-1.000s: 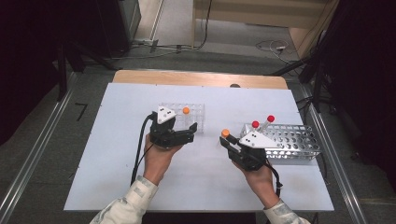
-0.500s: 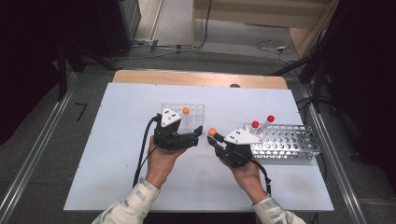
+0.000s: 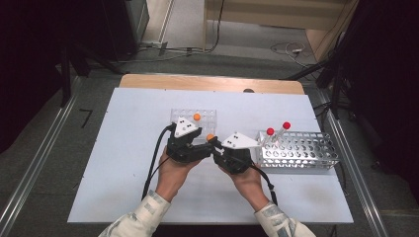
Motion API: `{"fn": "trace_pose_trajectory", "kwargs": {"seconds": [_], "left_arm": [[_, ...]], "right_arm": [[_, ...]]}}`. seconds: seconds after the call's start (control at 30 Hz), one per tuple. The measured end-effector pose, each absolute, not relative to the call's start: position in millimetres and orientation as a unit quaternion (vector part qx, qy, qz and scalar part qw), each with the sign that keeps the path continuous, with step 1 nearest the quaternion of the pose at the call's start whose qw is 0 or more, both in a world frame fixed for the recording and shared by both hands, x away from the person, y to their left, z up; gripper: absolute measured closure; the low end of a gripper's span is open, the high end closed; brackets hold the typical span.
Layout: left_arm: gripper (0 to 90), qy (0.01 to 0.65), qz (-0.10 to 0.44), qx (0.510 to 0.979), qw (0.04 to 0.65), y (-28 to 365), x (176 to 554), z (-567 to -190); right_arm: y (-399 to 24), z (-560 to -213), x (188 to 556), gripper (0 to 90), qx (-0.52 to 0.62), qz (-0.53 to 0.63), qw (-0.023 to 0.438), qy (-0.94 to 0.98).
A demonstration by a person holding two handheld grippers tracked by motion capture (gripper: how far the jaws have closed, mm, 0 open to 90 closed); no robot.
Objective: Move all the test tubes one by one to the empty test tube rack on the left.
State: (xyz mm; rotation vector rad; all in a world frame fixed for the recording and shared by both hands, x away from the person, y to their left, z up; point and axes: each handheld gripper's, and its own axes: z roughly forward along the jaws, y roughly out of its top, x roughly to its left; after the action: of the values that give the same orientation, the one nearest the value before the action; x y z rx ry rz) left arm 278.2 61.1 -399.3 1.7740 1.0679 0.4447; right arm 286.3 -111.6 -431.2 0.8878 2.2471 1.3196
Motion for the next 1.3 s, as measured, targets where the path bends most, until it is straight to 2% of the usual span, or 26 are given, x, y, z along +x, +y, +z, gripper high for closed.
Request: {"fn": "trace_pose_trajectory", "kwargs": {"seconds": [0.3,0.5,0.53,0.67,0.73,0.8,1.07,1.3], "left_arm": [[68.1,0.432,0.185,0.735,0.488,63.0,277.7,-404.6],[69.6,0.435,0.188,0.733,0.488,65.6,277.5,-404.0],[69.8,0.434,0.187,0.734,0.488,66.5,277.5,-403.5],[69.9,0.438,0.192,0.728,0.491,70.5,278.0,-400.7],[69.9,0.443,0.196,0.723,0.493,74.2,278.5,-398.4],[69.9,0.447,0.200,0.718,0.494,78.8,279.3,-395.6],[69.9,0.465,0.218,0.701,0.495,96.3,285.4,-384.4],[69.9,0.475,0.226,0.693,0.493,103.8,296.7,-378.3]], "right_arm": [[-102.8,-431.9,287.5,71.9,0.315,0.469,0.187,0.804],[-100.6,-432.6,287.3,71.0,0.315,0.469,0.185,0.804],[-100.8,-432.3,287.4,68.6,0.312,0.471,0.184,0.804],[-101.7,-432.5,287.6,49.6,0.306,0.472,0.170,0.809],[-103.8,-432.1,287.6,45.3,0.302,0.469,0.167,0.813],[-106.0,-430.7,287.4,37.4,0.304,0.469,0.162,0.813],[-123.6,-425.9,279.2,24.8,0.299,0.463,0.164,0.818],[-147.9,-427.1,272.3,20.4,0.306,0.457,0.160,0.820]]}}
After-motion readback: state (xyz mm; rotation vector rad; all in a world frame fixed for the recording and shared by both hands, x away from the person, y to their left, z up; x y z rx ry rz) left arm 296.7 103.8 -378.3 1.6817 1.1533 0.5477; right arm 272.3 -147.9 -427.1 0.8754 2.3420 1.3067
